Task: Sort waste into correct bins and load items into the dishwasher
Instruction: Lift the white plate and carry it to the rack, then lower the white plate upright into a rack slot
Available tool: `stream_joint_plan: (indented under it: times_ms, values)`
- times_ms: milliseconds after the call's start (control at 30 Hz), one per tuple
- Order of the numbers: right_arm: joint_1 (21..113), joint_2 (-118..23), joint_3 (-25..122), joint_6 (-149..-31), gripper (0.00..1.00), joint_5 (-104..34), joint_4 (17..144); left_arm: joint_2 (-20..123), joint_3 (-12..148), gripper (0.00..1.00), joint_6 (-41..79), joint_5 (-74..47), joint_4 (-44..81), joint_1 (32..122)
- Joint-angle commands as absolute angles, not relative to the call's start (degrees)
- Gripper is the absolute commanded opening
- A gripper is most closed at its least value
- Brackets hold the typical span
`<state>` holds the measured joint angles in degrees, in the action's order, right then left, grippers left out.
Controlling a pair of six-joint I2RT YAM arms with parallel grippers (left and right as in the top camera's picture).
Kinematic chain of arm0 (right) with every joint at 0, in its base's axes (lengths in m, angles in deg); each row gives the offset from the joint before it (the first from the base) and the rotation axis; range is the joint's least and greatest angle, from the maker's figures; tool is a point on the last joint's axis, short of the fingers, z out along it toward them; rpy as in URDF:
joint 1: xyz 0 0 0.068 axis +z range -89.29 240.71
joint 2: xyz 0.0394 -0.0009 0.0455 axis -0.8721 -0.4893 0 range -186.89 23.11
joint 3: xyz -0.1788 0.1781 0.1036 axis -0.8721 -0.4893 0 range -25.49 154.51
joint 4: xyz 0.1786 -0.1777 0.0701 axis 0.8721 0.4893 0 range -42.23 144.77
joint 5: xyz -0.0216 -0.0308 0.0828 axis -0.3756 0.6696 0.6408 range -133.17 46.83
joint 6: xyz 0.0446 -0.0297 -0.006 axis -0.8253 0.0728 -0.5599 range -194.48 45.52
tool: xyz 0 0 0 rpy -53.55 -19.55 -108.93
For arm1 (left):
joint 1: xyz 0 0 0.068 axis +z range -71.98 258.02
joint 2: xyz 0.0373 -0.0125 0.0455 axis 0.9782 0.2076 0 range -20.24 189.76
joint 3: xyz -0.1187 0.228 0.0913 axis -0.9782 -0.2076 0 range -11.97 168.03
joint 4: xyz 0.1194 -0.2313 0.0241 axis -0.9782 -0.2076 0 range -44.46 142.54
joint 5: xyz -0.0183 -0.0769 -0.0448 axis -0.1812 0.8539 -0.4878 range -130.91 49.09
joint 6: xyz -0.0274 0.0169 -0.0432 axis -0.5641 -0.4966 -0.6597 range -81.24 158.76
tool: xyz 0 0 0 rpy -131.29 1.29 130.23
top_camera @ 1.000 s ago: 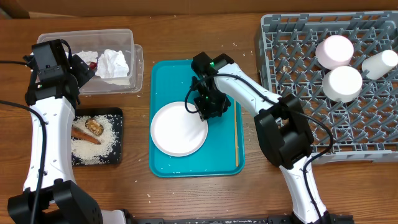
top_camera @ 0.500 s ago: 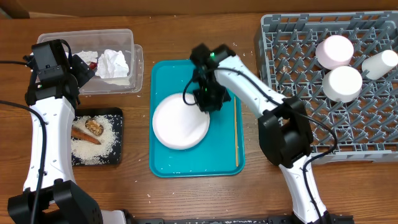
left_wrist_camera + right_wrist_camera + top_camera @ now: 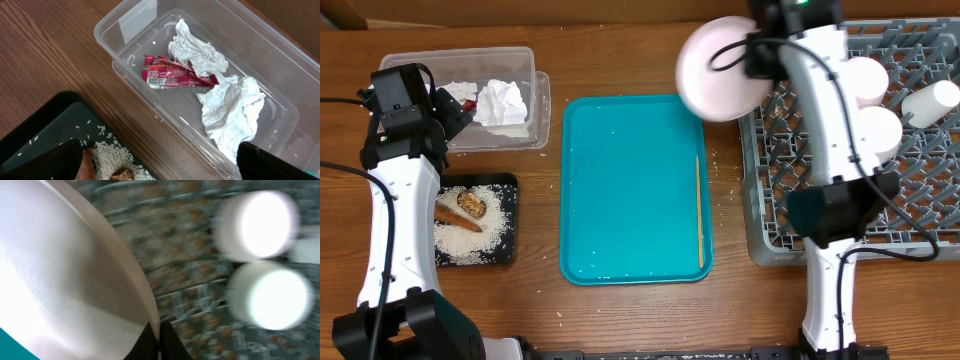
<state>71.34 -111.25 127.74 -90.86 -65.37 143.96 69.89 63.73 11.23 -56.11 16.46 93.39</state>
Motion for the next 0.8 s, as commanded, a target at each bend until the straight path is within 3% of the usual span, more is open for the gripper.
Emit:
stream_joint_plan:
  times_ms: [0, 267, 767]
  values:
    - [67.9, -109.5, 128.6, -96.6, 0.04, -78.2, 142.8, 70.4, 64.1, 1.0, 10.2, -56.1, 16.5, 93.4]
    - [62.2, -109.6, 128.5, -97.0, 0.04, -80.8, 137.2, 70.4, 64.1, 1.0, 10.2, -56.0, 16.5, 93.4]
    - [61.9, -109.7, 126.1, -94.8, 0.04, -82.5, 131.6, 70.4, 64.1, 1.0, 10.2, -56.1, 16.5, 93.4]
